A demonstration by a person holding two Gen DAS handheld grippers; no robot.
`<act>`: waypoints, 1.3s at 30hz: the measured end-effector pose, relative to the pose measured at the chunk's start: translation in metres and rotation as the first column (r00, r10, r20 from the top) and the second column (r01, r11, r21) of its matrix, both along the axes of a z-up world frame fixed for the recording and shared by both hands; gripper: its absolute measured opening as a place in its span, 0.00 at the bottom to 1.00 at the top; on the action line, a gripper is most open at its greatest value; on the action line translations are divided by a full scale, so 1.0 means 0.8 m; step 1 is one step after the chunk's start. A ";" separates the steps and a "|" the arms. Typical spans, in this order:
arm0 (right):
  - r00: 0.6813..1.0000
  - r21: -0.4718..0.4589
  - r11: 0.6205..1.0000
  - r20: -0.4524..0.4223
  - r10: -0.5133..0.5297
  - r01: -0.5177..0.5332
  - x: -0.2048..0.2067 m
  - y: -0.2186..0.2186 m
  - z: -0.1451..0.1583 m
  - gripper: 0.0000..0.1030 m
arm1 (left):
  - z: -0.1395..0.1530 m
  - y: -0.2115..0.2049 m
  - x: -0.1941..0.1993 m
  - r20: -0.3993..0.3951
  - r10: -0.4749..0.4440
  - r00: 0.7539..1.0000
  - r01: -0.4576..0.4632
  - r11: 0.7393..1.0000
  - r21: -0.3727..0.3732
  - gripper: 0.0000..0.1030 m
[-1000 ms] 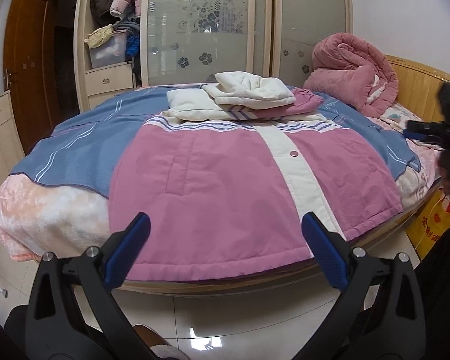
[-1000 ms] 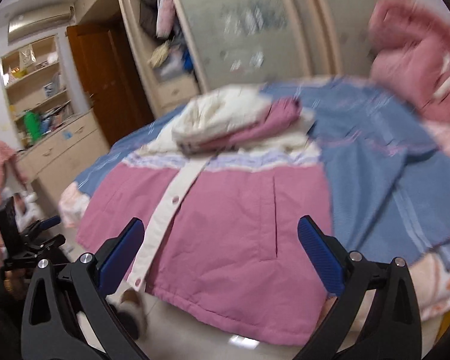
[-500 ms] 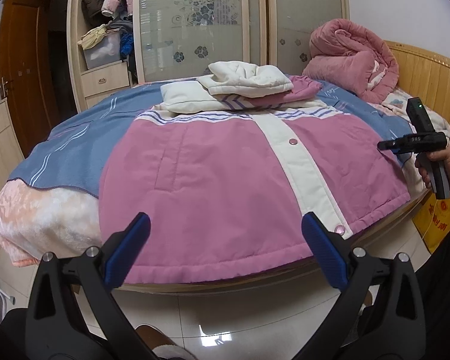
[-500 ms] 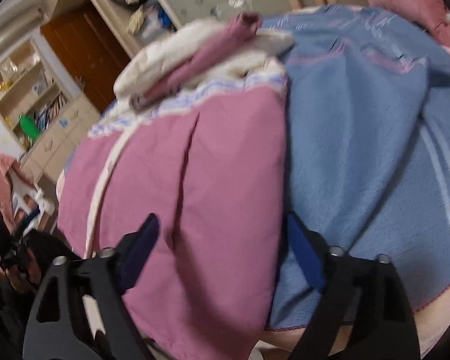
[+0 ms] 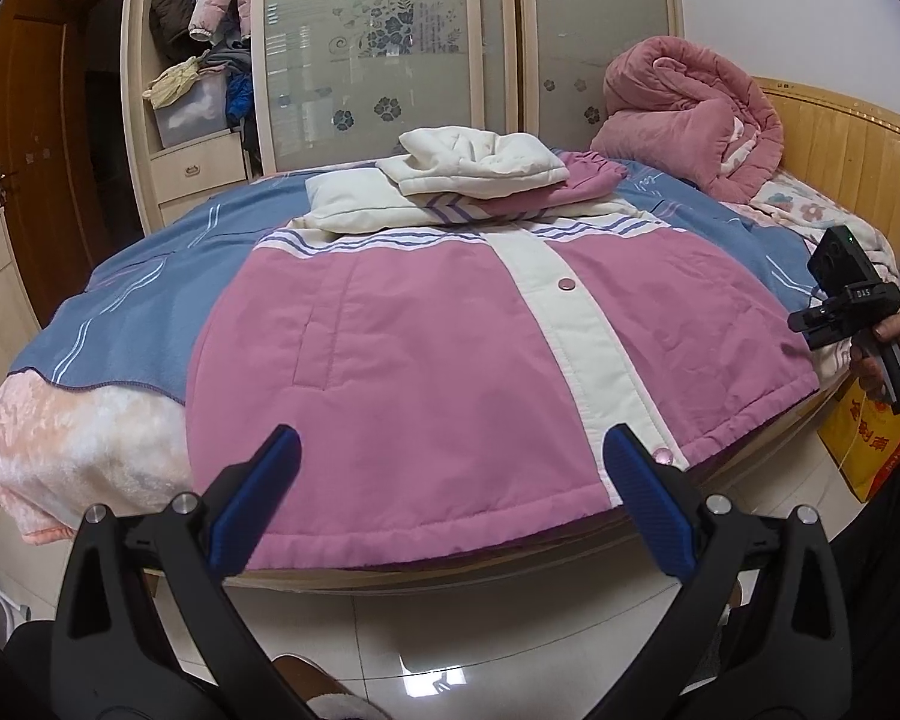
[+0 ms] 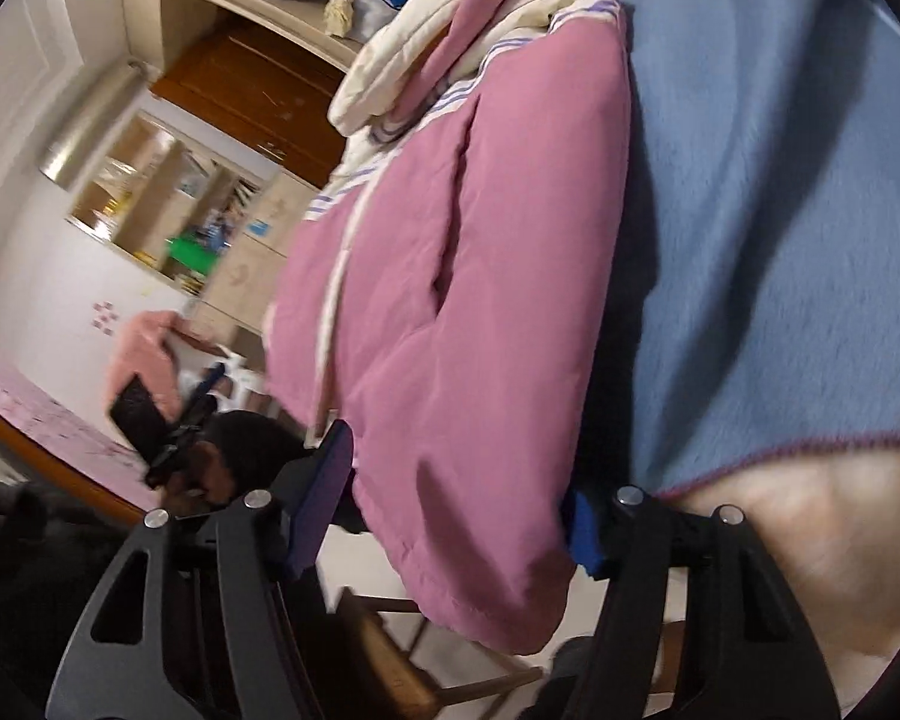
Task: Fold large clothes
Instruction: 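Grasp the pink jacket hem with the right tool and lift it, then grasp the hem with the left tool while the right tool lifts it toward the collar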
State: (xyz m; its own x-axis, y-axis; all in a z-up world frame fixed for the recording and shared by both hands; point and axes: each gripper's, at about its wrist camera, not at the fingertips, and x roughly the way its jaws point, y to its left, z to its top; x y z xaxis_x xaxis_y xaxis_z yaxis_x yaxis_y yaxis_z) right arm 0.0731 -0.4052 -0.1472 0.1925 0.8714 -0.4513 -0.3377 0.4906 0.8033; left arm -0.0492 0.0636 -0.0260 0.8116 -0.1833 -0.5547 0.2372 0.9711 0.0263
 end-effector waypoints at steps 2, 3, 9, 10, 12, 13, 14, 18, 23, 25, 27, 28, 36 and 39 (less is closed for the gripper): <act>1.000 -0.065 0.998 -0.020 -0.009 0.008 0.002 0.005 -0.008 0.62 | 0.000 0.000 -0.001 -0.003 -0.004 1.000 0.004 1.000 -0.002 0.98; 0.999 -0.058 0.998 -0.032 -0.015 0.013 0.004 0.005 -0.013 0.62 | 0.000 0.000 -0.001 -0.003 -0.005 1.000 0.005 1.000 -0.001 0.98; 0.999 0.053 0.998 -0.020 0.037 -0.036 -0.003 0.017 0.002 0.51 | -0.001 0.003 -0.001 -0.011 0.009 1.000 -0.009 1.000 -0.009 0.98; 0.998 0.089 0.994 0.002 0.062 -0.062 -0.007 0.023 0.013 0.47 | -0.001 0.006 0.000 -0.014 0.015 1.000 -0.015 1.000 -0.013 0.98; 0.995 0.146 0.985 0.048 0.091 -0.097 -0.016 0.028 0.034 0.35 | -0.002 0.012 -0.001 -0.018 0.028 0.999 -0.028 0.999 -0.021 0.98; 0.994 0.154 0.983 0.062 0.094 -0.103 -0.018 0.028 0.042 0.35 | -0.002 0.015 -0.001 -0.019 0.033 0.999 -0.033 0.999 -0.026 0.98; 0.995 0.152 0.984 0.058 0.082 -0.090 -0.017 0.028 0.044 0.35 | -0.001 0.017 -0.001 -0.020 0.038 0.999 -0.039 0.999 -0.034 0.98; 0.997 0.124 0.989 -0.024 0.077 -0.074 -0.005 0.039 0.026 0.36 | -0.001 0.022 -0.003 -0.026 0.042 0.999 -0.043 0.998 -0.045 0.98; 0.998 0.046 0.998 -0.040 0.047 -0.045 -0.006 0.057 0.022 0.33 | 0.000 0.022 -0.005 -0.018 0.037 0.999 -0.038 0.998 -0.041 0.98; 1.000 -0.020 1.000 -0.006 0.002 -0.002 -0.012 0.056 0.035 0.18 | 0.001 0.023 -0.006 -0.015 0.040 0.999 -0.041 0.999 -0.036 0.98; 0.998 -0.086 0.995 0.029 -0.050 0.052 -0.022 0.059 0.044 0.09 | 0.001 0.028 -0.005 -0.020 0.051 0.999 -0.051 0.998 -0.037 0.98; 0.996 -0.138 0.987 0.056 -0.074 0.081 -0.028 0.063 0.051 0.09 | 0.000 0.030 -0.004 -0.023 0.056 0.998 -0.057 0.998 -0.040 0.98; 0.930 -0.210 0.909 0.155 -0.333 0.360 -0.053 0.083 0.085 0.06 | -0.008 0.089 0.010 -0.097 0.181 0.979 -0.189 0.978 -0.085 0.98; 0.917 -0.114 0.919 0.180 -0.356 0.378 -0.051 0.080 0.107 0.06 | -0.016 0.121 0.013 -0.151 0.233 0.961 -0.253 0.959 -0.130 0.98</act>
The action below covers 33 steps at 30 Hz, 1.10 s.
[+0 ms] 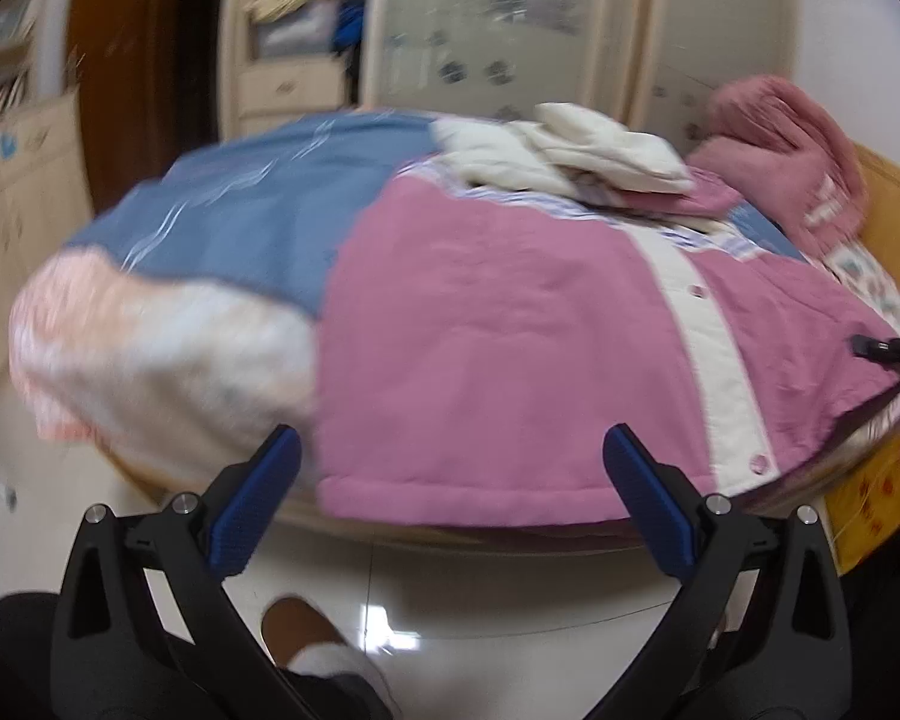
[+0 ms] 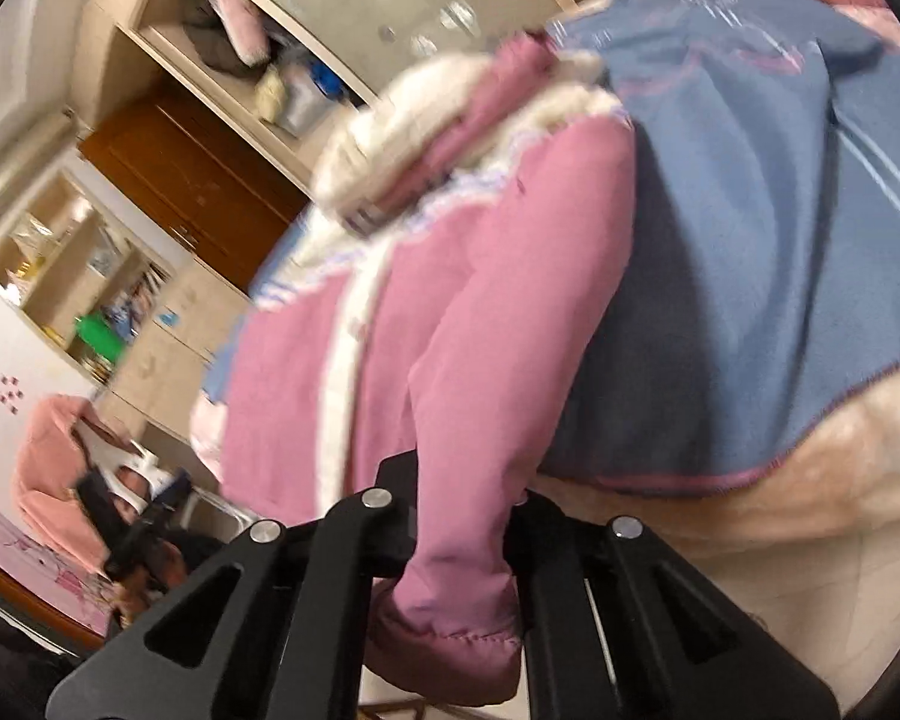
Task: Fold large clothes
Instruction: 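Grasp the hem with the left tool while the right tool lifts it toward the collar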
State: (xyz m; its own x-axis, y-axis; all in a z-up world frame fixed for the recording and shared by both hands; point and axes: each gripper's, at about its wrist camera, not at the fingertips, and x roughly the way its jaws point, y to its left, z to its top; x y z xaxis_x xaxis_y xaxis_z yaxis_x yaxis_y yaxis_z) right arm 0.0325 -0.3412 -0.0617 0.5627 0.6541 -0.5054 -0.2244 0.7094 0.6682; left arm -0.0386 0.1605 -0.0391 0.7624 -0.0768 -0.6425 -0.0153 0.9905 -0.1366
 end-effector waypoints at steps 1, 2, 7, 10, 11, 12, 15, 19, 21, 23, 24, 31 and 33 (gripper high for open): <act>1.000 0.031 1.000 0.010 -0.001 0.000 0.002 -0.001 0.005 0.06 | -0.004 0.013 0.001 -0.019 0.020 1.000 -0.021 0.999 -0.029 0.98; 1.000 0.064 0.998 0.022 0.000 -0.001 0.004 -0.004 0.011 0.06 | -0.009 0.029 0.003 -0.047 0.043 0.998 -0.046 0.996 -0.075 0.98; 0.998 0.131 0.991 0.065 0.020 -0.028 0.017 0.013 0.031 0.06 | -0.040 0.084 0.011 -0.166 0.086 0.982 -0.130 0.953 -0.273 0.98; 0.996 0.149 0.988 0.079 0.032 -0.043 0.021 0.017 0.036 0.06 | -0.060 0.102 0.023 -0.223 0.053 0.973 -0.142 0.904 -0.403 0.98; 0.996 0.156 0.987 0.080 0.033 -0.046 0.022 0.018 0.038 0.06 | -0.064 0.104 0.027 -0.235 0.048 0.971 -0.148 0.891 -0.429 0.97; 0.996 0.165 0.985 0.080 0.037 -0.050 0.021 0.017 0.039 0.06 | -0.069 0.107 0.032 -0.242 0.042 0.969 -0.152 0.876 -0.457 0.97; 0.997 0.193 0.980 0.076 0.028 -0.042 0.018 0.006 0.037 0.06 | -0.078 0.107 0.050 -0.256 0.009 0.967 -0.144 0.847 -0.512 0.94; 0.997 0.214 0.976 0.070 0.015 -0.030 0.014 -0.004 0.035 0.06 | -0.089 0.103 0.080 -0.305 0.034 0.952 -0.185 0.858 -0.480 0.89; 0.998 0.224 0.974 0.069 0.006 -0.021 0.014 -0.007 0.034 0.06 | -0.099 0.097 0.092 -0.336 0.047 0.941 -0.203 0.871 -0.447 0.87; 0.998 0.230 0.973 0.070 0.002 -0.018 0.012 -0.008 0.034 0.06 | -0.109 0.090 0.100 -0.357 0.040 0.933 -0.207 0.873 -0.441 0.87; 0.997 0.232 0.973 0.071 0.004 -0.020 0.012 -0.009 0.034 0.06 | -0.115 0.086 0.102 -0.367 0.032 0.930 -0.204 0.875 -0.439 0.87; 0.998 0.230 0.973 0.065 0.015 -0.030 0.012 -0.007 0.032 0.06 | -0.113 0.064 0.102 -0.337 -0.078 0.938 -0.103 0.867 -0.488 0.15; 0.998 0.233 0.972 0.063 0.014 -0.028 0.013 -0.008 0.032 0.06 | -0.102 0.058 0.097 -0.292 -0.101 0.951 -0.057 0.871 -0.488 0.11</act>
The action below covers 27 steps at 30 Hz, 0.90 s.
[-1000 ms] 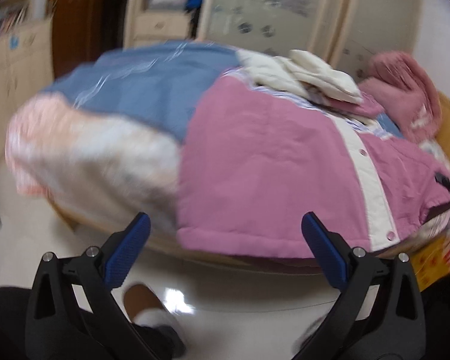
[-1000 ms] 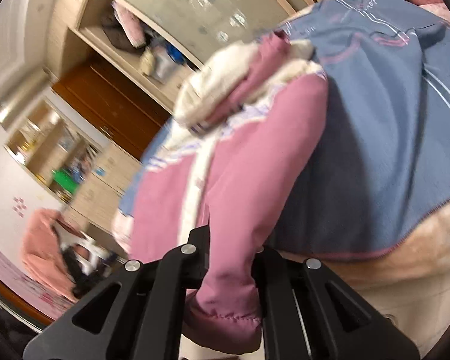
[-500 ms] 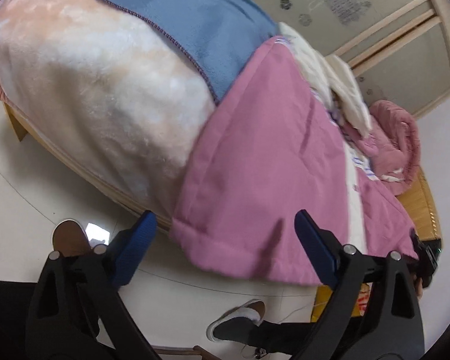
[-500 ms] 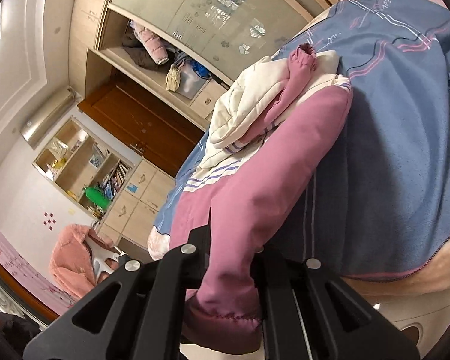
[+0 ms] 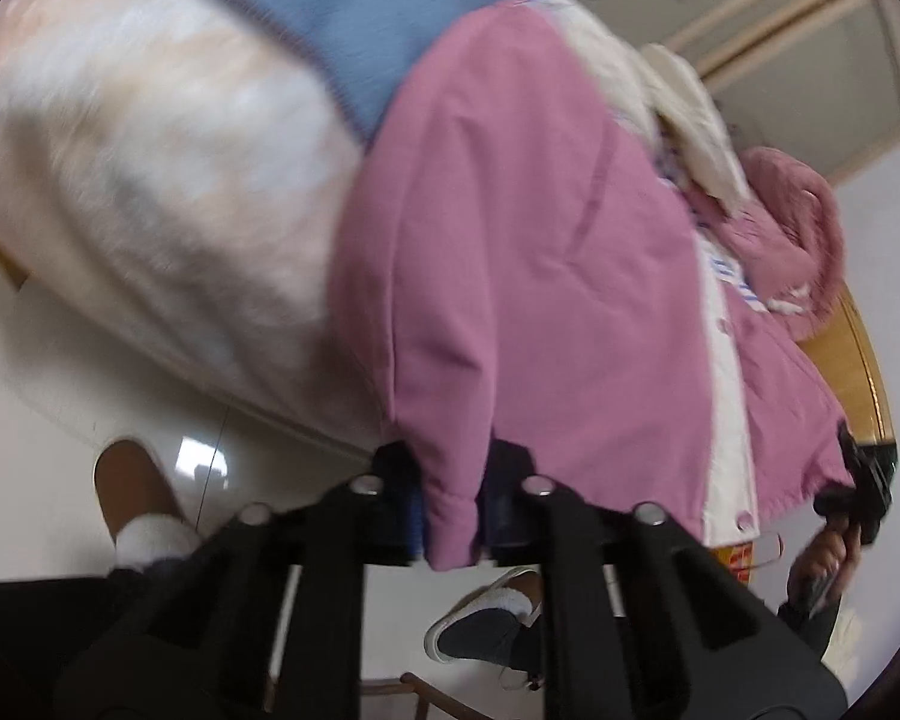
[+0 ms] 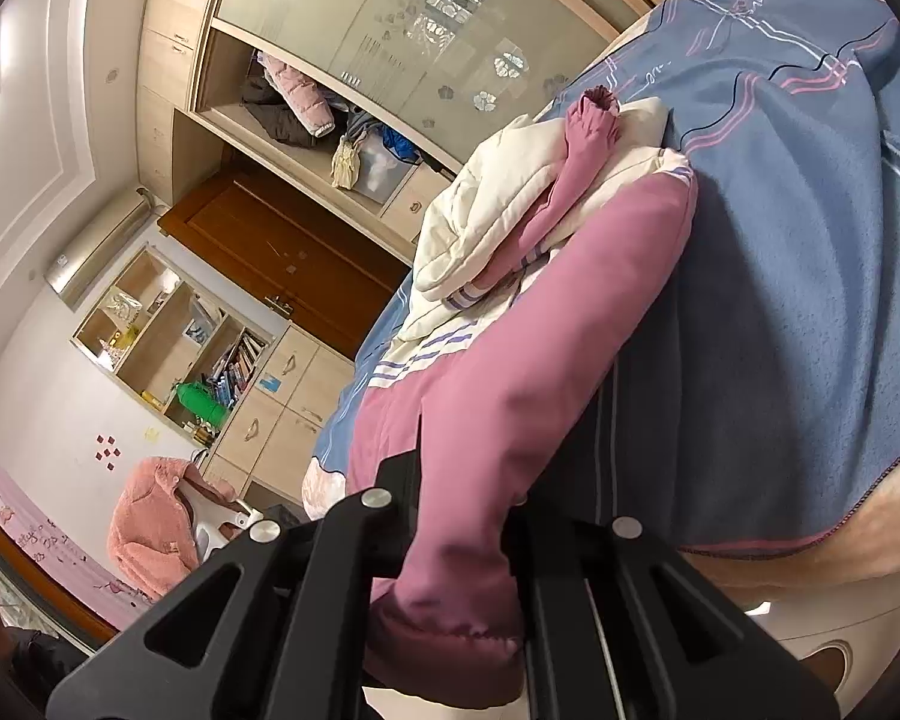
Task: Fold large clothes
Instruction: 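Grasp the hem with the left tool while the right tool lifts it toward the collar, then lift the held hem with both tools and carry it over the folded hood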
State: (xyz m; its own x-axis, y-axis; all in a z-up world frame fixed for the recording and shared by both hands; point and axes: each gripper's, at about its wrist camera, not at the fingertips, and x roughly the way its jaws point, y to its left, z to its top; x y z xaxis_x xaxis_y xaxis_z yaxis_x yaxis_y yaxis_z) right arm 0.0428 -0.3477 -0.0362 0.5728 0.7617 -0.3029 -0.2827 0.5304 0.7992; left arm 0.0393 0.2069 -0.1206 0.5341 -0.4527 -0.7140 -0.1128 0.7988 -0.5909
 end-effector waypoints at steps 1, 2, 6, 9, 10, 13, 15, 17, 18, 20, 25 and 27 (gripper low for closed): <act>1.000 0.002 1.000 0.000 0.000 0.000 0.000 -0.001 0.000 0.06 | 0.006 -0.003 -0.003 0.022 -0.002 1.000 0.002 1.000 -0.008 0.10; 1.000 0.003 1.000 0.000 -0.002 0.002 0.000 -0.001 0.000 0.06 | 0.011 -0.002 -0.008 0.043 0.001 0.999 0.001 0.999 -0.033 0.10; 1.000 0.011 1.000 0.005 -0.002 0.002 -0.001 -0.001 0.000 0.06 | 0.042 0.002 -0.019 0.150 -0.008 0.989 0.022 0.996 -0.089 0.09; 1.000 0.032 0.999 0.016 -0.005 0.005 -0.001 -0.003 0.002 0.06 | 0.073 0.008 -0.028 0.243 -0.007 0.970 0.046 0.987 -0.153 0.09; 1.000 0.041 0.999 0.019 -0.005 0.004 -0.001 -0.004 0.002 0.06 | 0.080 0.009 -0.027 0.265 -0.008 0.964 0.057 0.982 -0.180 0.09; 0.999 0.103 0.995 0.030 -0.010 0.007 0.003 -0.009 0.003 0.06 | 0.100 0.013 -0.020 0.307 -0.006 0.952 0.095 0.956 -0.276 0.09; 0.999 0.156 0.988 0.045 -0.014 0.006 0.008 -0.013 0.005 0.06 | 0.117 0.014 -0.003 0.332 0.001 0.943 0.111 0.942 -0.317 0.09; 0.998 0.206 0.979 0.063 -0.023 0.009 0.015 -0.018 0.009 0.06 | 0.142 0.011 0.020 0.366 -0.006 0.930 0.133 0.937 -0.322 0.09; 0.997 0.239 0.971 0.075 -0.028 0.010 0.022 -0.021 0.012 0.06 | 0.152 0.009 0.028 0.382 -0.009 0.924 0.139 0.939 -0.314 0.09; 0.994 0.274 0.962 0.096 -0.044 0.016 0.032 -0.025 0.017 0.06 | 0.181 0.003 0.051 0.429 -0.009 0.903 0.146 0.947 -0.288 0.09; 0.977 0.330 0.943 0.189 -0.098 0.031 0.073 -0.037 0.042 0.06 | 0.222 0.002 0.100 0.493 0.013 0.870 0.129 0.959 -0.252 0.09; 0.966 0.350 0.936 0.231 -0.119 0.032 0.092 -0.041 0.051 0.06 | 0.232 0.006 0.122 0.514 0.034 0.857 0.118 0.959 -0.260 0.09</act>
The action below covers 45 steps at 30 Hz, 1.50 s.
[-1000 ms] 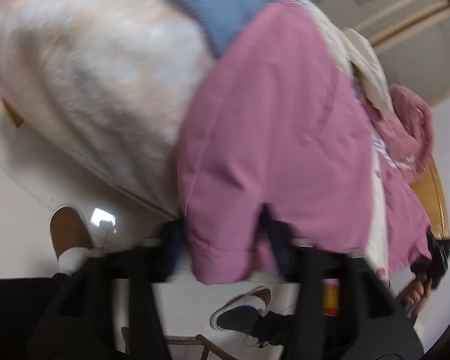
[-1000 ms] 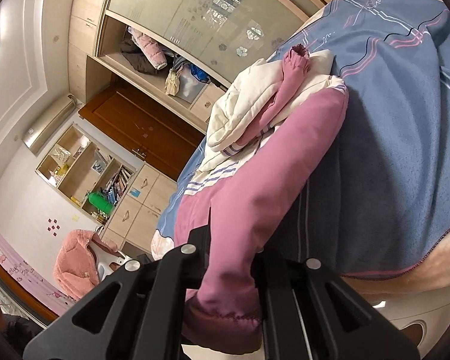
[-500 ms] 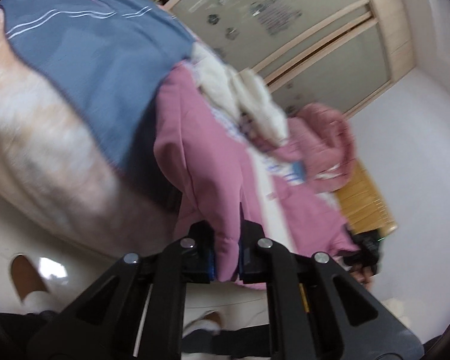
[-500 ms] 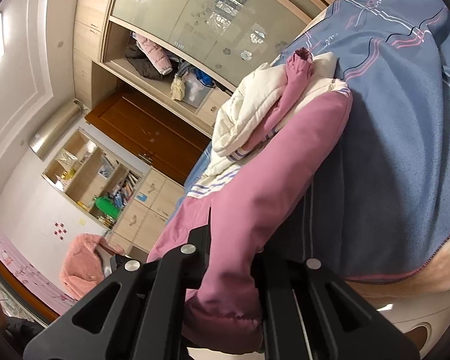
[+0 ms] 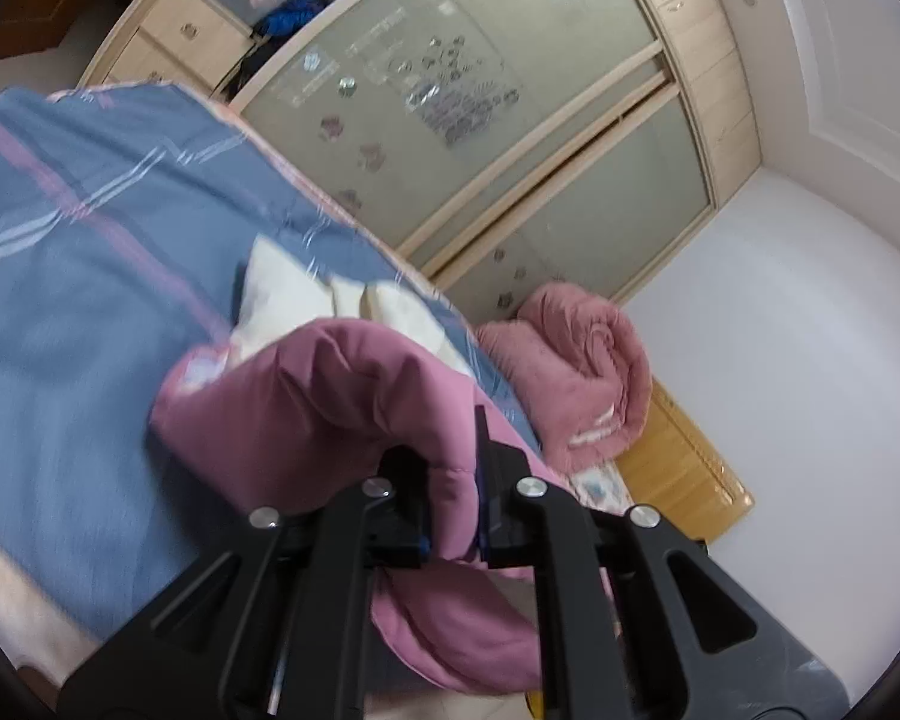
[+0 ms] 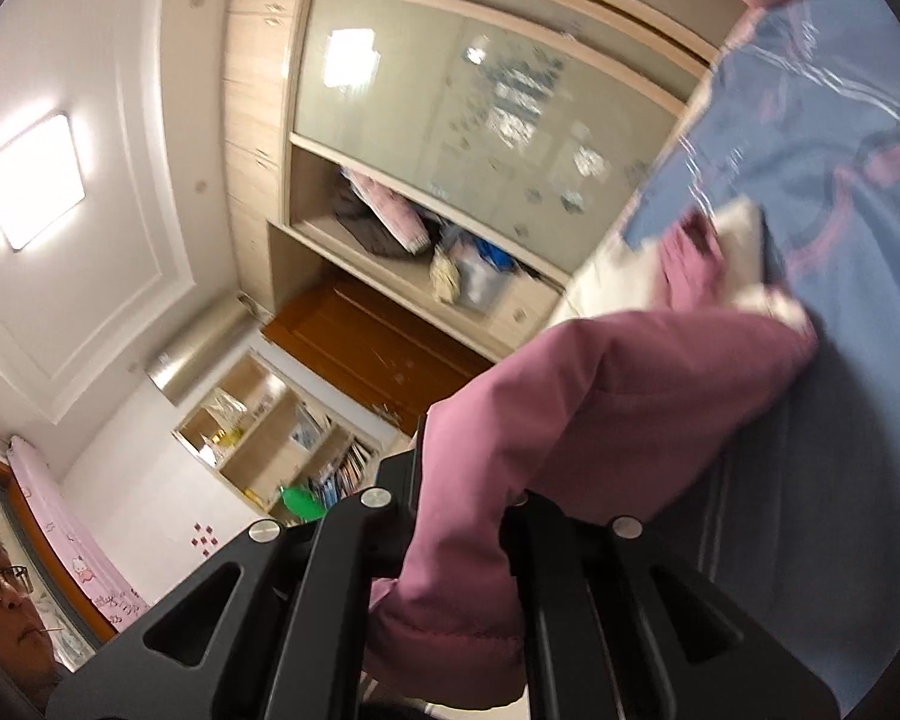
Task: Fold large clothes
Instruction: 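Lift the held hem with both tools and carry it over the folded hood, then lay the hem down over the collar and open both tools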
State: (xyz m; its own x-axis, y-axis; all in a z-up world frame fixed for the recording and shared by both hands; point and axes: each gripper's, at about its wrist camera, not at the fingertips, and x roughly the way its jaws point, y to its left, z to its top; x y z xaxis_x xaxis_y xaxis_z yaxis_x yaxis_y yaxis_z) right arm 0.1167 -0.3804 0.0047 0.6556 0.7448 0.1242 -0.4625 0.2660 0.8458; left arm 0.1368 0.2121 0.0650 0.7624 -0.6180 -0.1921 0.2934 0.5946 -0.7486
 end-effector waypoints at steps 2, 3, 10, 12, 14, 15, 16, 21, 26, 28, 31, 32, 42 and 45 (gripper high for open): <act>0.999 0.011 1.000 0.028 -0.017 0.016 0.013 -0.003 0.005 0.06 | 0.010 0.004 0.023 0.028 0.022 0.999 -0.022 1.000 -0.006 0.09; 0.999 0.024 0.999 0.047 -0.025 0.024 0.022 -0.005 0.007 0.06 | 0.013 0.004 0.032 0.038 0.031 0.999 -0.031 1.000 -0.001 0.09; 0.982 0.124 0.992 0.188 -0.023 0.000 0.094 -0.006 0.022 0.06 | 0.035 0.011 0.111 0.123 0.055 0.991 -0.056 0.998 0.004 0.09; 0.978 0.129 0.992 0.205 -0.034 0.008 0.118 -0.004 0.025 0.06 | 0.032 0.014 0.129 0.124 0.067 0.990 -0.067 0.998 -0.006 0.09; 0.979 0.143 0.990 0.201 -0.046 0.017 0.142 -0.003 0.023 0.06 | 0.026 0.015 0.148 0.115 0.071 0.991 -0.069 0.997 -0.021 0.09; 0.979 0.159 0.987 0.194 -0.057 0.025 0.159 -0.003 0.020 0.06 | 0.021 0.016 0.161 0.108 0.078 0.991 -0.076 0.997 -0.025 0.10; 0.980 0.170 0.985 0.185 -0.066 0.034 0.171 -0.002 0.017 0.06 | 0.019 0.017 0.170 0.104 0.086 0.991 -0.083 0.996 -0.026 0.10; 0.984 0.173 0.980 0.132 -0.120 0.096 0.229 0.005 0.005 0.06 | -0.004 0.010 0.232 0.059 0.162 0.985 -0.164 0.986 0.034 0.10; 0.976 0.116 0.971 -0.077 -0.202 0.210 0.281 0.007 -0.045 0.06 | -0.047 -0.016 0.294 -0.040 0.226 0.973 -0.214 0.957 0.196 0.13; 0.947 0.043 0.965 -0.205 -0.246 0.259 0.298 0.010 -0.078 0.07 | -0.070 -0.031 0.315 -0.101 0.265 0.959 -0.220 0.920 0.324 0.14; 0.912 -0.007 0.957 -0.300 -0.280 0.291 0.314 0.017 -0.112 0.08 | -0.100 -0.039 0.328 -0.156 0.299 0.942 -0.227 0.904 0.362 0.16; 0.914 0.003 0.957 -0.298 -0.275 0.289 0.314 0.017 -0.114 0.13 | -0.104 -0.041 0.328 -0.148 0.309 0.939 -0.236 0.896 0.375 0.16; 0.958 0.208 0.935 -0.057 -0.281 0.287 0.249 -0.020 -0.023 0.99 | -0.016 -0.003 0.256 0.194 0.307 0.932 -0.341 0.923 0.179 0.98; 0.952 -0.084 0.951 0.101 -0.289 0.297 0.216 0.017 0.047 0.99 | 0.028 0.018 0.221 0.247 0.423 0.872 -0.462 0.878 0.127 0.98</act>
State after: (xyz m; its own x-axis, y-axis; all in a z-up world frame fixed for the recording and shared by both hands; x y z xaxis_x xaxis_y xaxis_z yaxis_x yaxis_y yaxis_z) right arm 0.2896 -0.3671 0.0421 0.8367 0.5327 0.1271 -0.4220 0.4792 0.7696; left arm 0.3132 0.2262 0.0874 0.9814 -0.1766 -0.0750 0.1028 0.8142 -0.5714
